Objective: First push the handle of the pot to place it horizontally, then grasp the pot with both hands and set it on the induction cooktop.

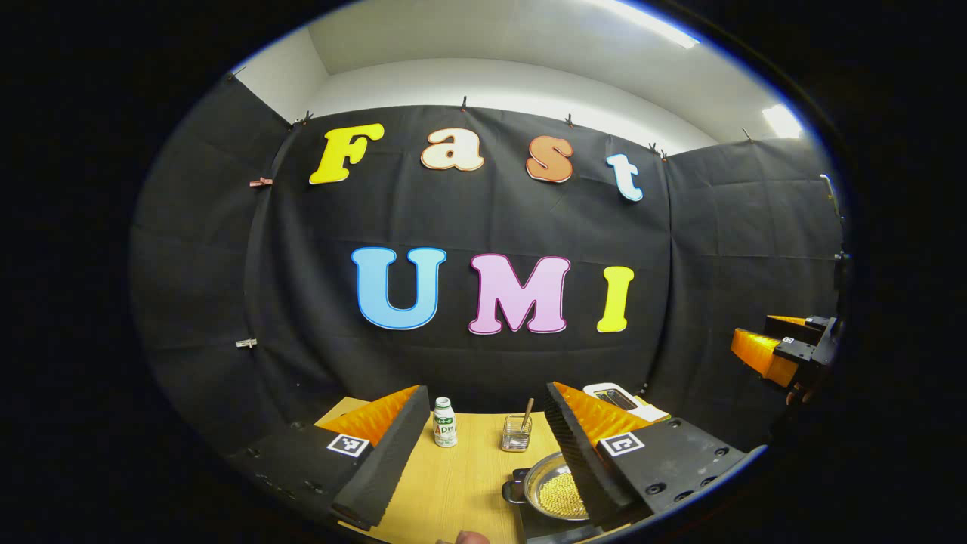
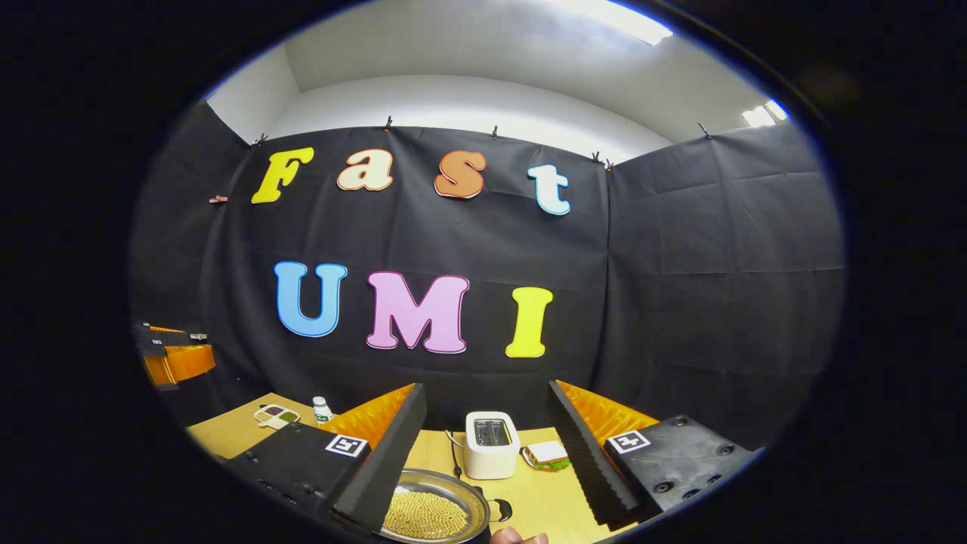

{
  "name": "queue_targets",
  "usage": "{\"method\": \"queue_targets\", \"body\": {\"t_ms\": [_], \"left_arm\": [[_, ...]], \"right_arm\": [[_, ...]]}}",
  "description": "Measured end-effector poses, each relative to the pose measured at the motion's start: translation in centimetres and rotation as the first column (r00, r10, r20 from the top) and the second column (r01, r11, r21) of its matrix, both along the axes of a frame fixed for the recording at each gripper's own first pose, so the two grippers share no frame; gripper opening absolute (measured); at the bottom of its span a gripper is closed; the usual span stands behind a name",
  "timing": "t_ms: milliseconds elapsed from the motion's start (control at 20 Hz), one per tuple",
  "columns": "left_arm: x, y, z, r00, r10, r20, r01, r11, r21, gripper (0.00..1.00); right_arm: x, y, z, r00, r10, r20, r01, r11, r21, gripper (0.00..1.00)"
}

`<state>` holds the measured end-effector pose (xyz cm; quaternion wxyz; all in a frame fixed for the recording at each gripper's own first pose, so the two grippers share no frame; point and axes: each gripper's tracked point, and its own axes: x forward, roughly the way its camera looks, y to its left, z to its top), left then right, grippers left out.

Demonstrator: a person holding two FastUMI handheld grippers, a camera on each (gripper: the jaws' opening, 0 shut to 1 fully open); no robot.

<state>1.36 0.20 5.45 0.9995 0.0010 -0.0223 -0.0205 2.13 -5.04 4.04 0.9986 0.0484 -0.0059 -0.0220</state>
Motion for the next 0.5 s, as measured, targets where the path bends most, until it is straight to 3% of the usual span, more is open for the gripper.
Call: {"method": "queue_targets", "body": {"t_ms": [500], "left_arm": [[0.6, -2.7, -0.8, 0.998, -0.062, -0.019, 0.063, 0.998, 0.015, 0.95]], "right_arm": [[0.1, -1.8, -2.4, 0.996, -0.064, -0.055, 0.065, 0.998, 0.013, 0.99]]}}
